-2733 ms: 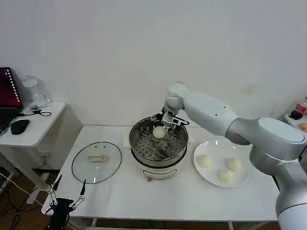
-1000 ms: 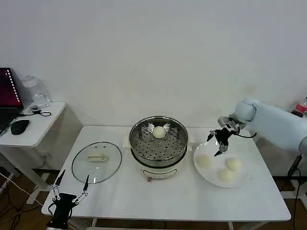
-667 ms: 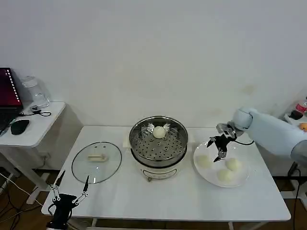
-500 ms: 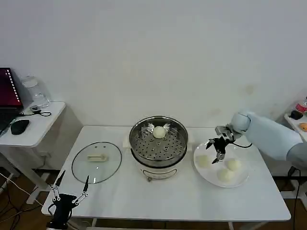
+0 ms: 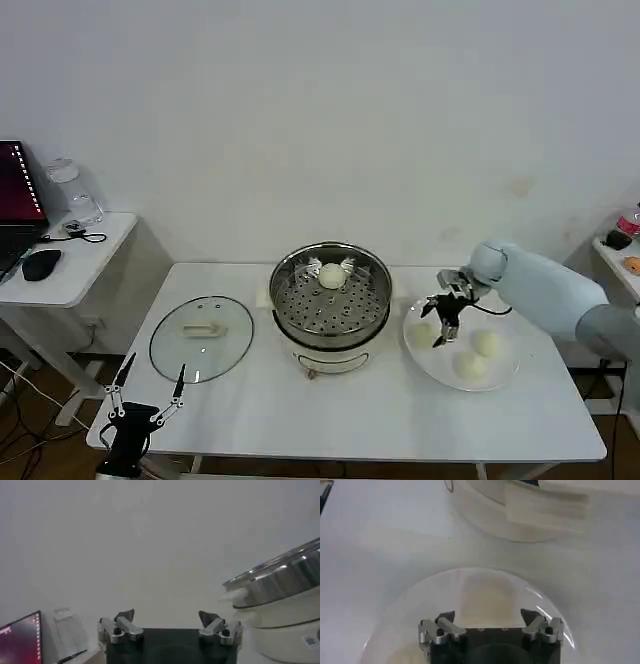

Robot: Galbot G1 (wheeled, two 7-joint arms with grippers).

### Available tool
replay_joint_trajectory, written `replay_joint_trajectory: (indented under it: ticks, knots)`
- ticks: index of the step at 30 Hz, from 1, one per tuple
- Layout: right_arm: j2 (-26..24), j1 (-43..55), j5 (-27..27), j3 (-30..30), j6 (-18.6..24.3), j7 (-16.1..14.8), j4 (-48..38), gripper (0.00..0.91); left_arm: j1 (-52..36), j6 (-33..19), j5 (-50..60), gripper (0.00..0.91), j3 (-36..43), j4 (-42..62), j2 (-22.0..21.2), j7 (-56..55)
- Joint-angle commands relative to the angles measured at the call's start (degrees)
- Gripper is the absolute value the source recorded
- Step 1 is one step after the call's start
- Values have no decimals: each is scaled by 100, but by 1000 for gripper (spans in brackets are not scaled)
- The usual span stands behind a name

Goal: Take steamed baozi put them in steamer then cover it.

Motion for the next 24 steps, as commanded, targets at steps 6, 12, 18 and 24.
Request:
replay_joint_trajectory:
  ticks: [6, 12, 18, 24]
  knots:
    - [141, -114, -175, 65, 9, 22, -222, 907, 35, -16, -12, 907, -19, 15, 3, -1]
    - [251, -174, -370, 196, 77, 29, -447, 907, 58, -32, -13, 907, -33, 26, 2, 1]
    - [291, -210, -398, 193, 70, 21, -458, 826, 59, -42, -14, 907, -40, 50, 3, -2]
    - [271, -193, -382, 200, 83, 35, -465, 725, 54, -47, -13, 907, -38, 71, -3, -4]
